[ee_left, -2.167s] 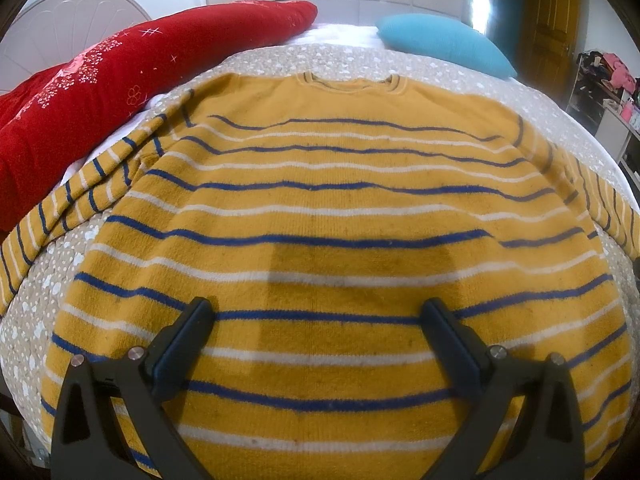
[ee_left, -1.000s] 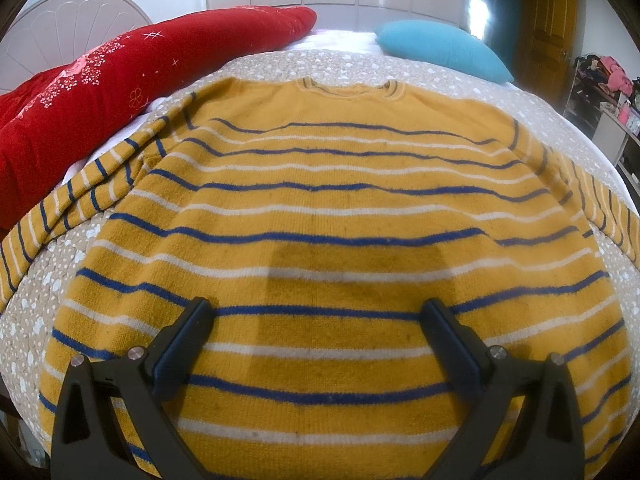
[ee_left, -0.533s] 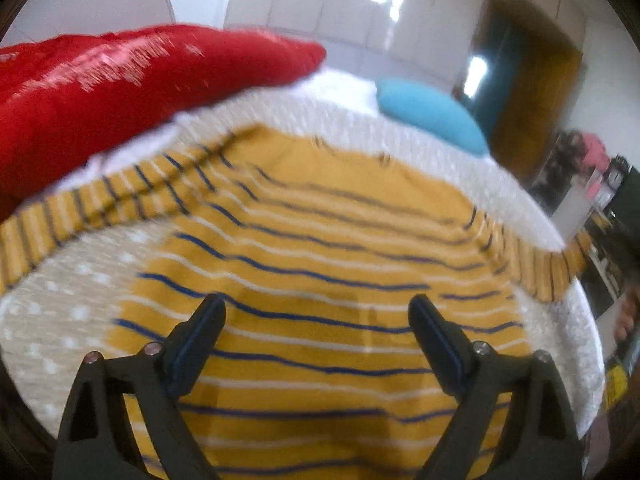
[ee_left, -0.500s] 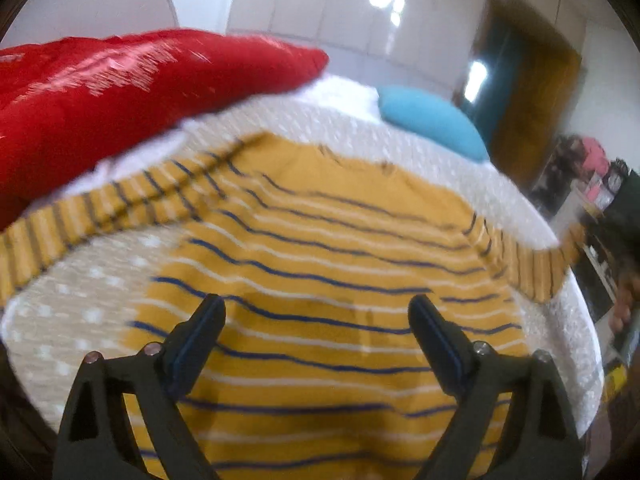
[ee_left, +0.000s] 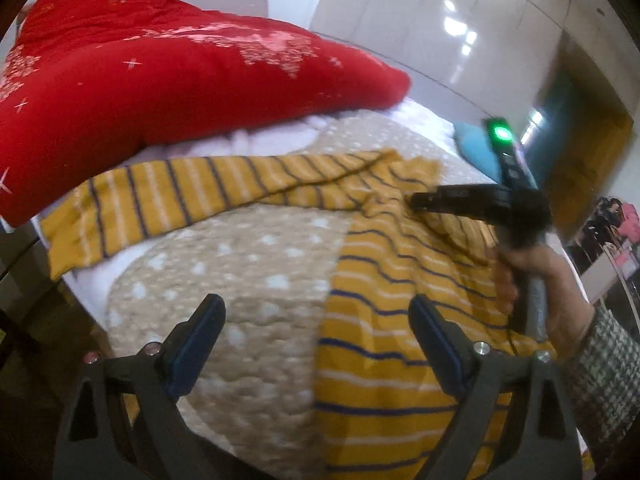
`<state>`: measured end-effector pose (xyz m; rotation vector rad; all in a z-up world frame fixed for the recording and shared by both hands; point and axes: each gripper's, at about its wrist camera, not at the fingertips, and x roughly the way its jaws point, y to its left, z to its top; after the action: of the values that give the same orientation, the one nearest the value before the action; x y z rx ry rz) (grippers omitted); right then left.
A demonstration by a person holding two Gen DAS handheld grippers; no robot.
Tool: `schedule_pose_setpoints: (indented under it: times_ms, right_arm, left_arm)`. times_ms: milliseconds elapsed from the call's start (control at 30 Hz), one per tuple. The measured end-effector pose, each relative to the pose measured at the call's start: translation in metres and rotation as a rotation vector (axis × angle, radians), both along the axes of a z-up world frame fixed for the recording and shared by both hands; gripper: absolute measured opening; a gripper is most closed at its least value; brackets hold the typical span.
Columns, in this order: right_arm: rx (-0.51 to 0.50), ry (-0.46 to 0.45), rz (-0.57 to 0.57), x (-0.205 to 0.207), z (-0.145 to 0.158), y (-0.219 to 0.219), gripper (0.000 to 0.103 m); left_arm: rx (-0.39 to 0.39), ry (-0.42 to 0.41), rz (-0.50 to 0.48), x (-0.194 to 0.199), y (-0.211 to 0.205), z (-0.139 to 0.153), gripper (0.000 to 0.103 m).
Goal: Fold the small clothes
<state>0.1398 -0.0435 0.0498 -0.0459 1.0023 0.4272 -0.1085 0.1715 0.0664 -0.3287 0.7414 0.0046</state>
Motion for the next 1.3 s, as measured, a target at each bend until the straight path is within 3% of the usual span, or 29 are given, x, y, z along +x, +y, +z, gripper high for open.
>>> schedule_pose_setpoints:
  times_ms: [33, 100, 333, 433, 500, 600, 633, 767, 867, 967, 1167, 1300]
  right_arm:
    - [0.029, -0.003, 0.01, -0.003, 0.002, -0.003, 0.037]
    - [0.097, -0.007, 0.002, -0.011, 0.013, -0.017, 0.043]
    - [0.062, -0.089, -0.105, -0.016, 0.038, -0.047, 0.044]
    - [0.085, -0.048, -0.17, 0.009, 0.028, -0.047, 0.045]
    - [0.135, 0.035, -0.201, 0.033, 0.012, -0.045, 0.054]
    - [0.219, 0.102, -0.212, 0.052, -0.003, -0.031, 0.054]
    - [0.221, 0.091, -0.184, 0.05, -0.002, -0.02, 0.055]
    - [0.153, 0.053, 0.12, 0.01, 0.004, 0.058, 0.063]
    - [0.129, 0.108, 0.353, -0.028, 0.0, 0.099, 0.063]
    - [0.085, 0.094, 0.451, -0.058, 0.003, 0.112, 0.063]
    - [-0.055, 0.005, 0.429, -0.085, 0.007, 0.1, 0.063]
    - [-0.092, -0.045, 0.345, -0.079, 0.011, 0.079, 0.063]
  left_arm:
    - [0.0, 0.001, 0.01, 0.001, 0.006, -0.002, 0.092]
    - [-0.009, 0.002, 0.019, 0.001, 0.012, -0.005, 0.092]
    - [-0.053, 0.011, 0.077, 0.003, 0.031, -0.012, 0.092]
    - [-0.065, 0.017, 0.104, -0.003, 0.039, -0.011, 0.092]
    - [-0.058, 0.011, 0.119, -0.008, 0.044, -0.009, 0.092]
    - [-0.054, 0.002, 0.149, -0.014, 0.055, -0.007, 0.092]
    - [-0.052, 0.004, 0.168, -0.015, 0.062, -0.008, 0.092]
    - [-0.06, 0.027, 0.244, -0.018, 0.086, -0.013, 0.092]
    - [-0.078, 0.028, 0.284, -0.023, 0.098, -0.015, 0.092]
    - [-0.076, 0.03, 0.315, -0.028, 0.107, -0.017, 0.092]
    - [-0.093, 0.042, 0.367, -0.04, 0.122, -0.023, 0.092]
    - [-0.1, 0.031, 0.369, -0.048, 0.125, -0.023, 0.092]
